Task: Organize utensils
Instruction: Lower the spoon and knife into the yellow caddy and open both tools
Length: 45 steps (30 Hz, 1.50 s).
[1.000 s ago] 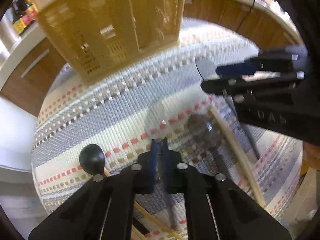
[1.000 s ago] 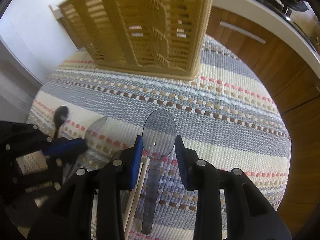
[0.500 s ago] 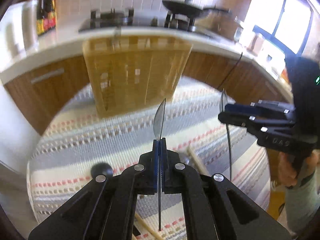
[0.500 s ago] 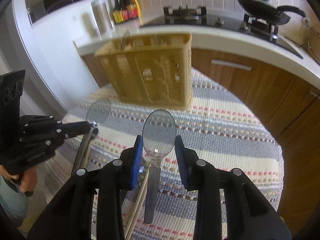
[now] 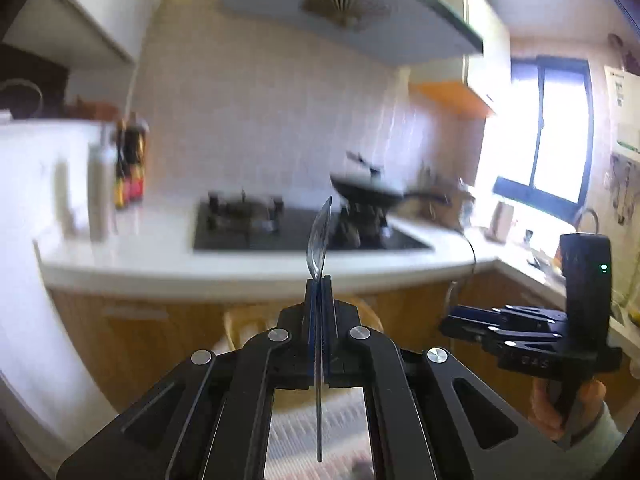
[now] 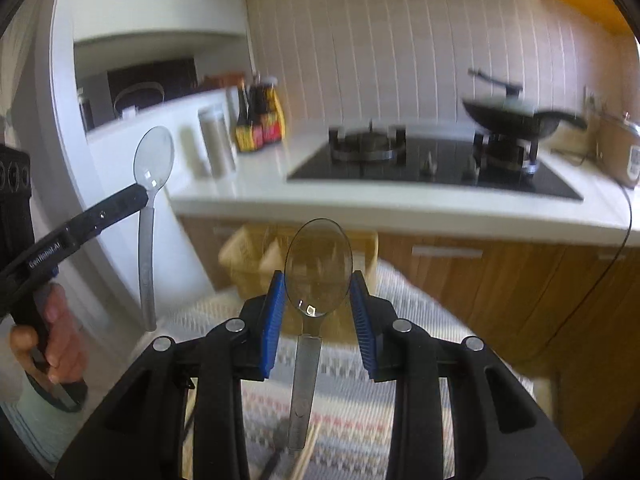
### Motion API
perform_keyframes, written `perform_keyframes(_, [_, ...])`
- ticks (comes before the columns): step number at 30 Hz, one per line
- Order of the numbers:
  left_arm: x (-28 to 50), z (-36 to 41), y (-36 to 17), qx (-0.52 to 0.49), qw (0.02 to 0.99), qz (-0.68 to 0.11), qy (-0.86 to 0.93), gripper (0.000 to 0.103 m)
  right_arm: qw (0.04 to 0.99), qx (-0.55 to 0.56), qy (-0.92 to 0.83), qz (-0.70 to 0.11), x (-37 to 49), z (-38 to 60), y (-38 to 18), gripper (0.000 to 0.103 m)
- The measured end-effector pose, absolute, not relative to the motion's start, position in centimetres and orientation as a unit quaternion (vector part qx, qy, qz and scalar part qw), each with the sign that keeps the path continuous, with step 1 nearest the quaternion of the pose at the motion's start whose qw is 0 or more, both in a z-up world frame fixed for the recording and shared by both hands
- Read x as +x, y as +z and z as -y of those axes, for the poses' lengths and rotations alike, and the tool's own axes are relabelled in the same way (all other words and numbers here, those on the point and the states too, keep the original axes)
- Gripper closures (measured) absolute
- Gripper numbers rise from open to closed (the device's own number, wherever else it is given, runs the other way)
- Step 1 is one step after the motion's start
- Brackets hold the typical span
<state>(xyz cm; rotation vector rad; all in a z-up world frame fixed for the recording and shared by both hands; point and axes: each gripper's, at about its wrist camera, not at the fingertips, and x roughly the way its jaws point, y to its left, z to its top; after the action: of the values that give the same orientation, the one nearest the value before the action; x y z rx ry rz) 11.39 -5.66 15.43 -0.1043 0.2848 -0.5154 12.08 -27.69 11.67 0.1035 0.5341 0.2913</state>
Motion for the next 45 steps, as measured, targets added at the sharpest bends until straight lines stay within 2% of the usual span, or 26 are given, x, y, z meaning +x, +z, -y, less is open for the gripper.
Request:
perform_keyframes(9, [15.0,5.5,14.9,-0.087,0.965,-0.066,-0.239,0.103,0.983,0.023,0.063,-0.169,16.9,26.9,16.0,0.073])
perform_keyframes(15, [19.2,6.4,12.7,-0.081,0.966,-0.075,-0.234,0.103,0.990,0.015,0.044,-0.133,20.9,26.7,15.6,0.073])
perform_keyframes(31, [23.5,6.1,7.2,-0.099,0.963,-0.093,-0.232,0.103,0.990,-0.037,0.028,-0.131,25.5,24.2,9.3,0.073])
perform_keyframes(42, [23.2,5.4,6.8,-0.081,0.961,-0.111,-0.241,0.102,0.981,0.010,0.069,-0.179,25.0,25.4,8.0,0.072])
perform_keyframes(45, [23.0,4.7,6.7,-0.088,0.957,-0.120,-0.250,0.097,0.978,0.025,0.083,-0.192,24.3,25.9,8.0,0.069])
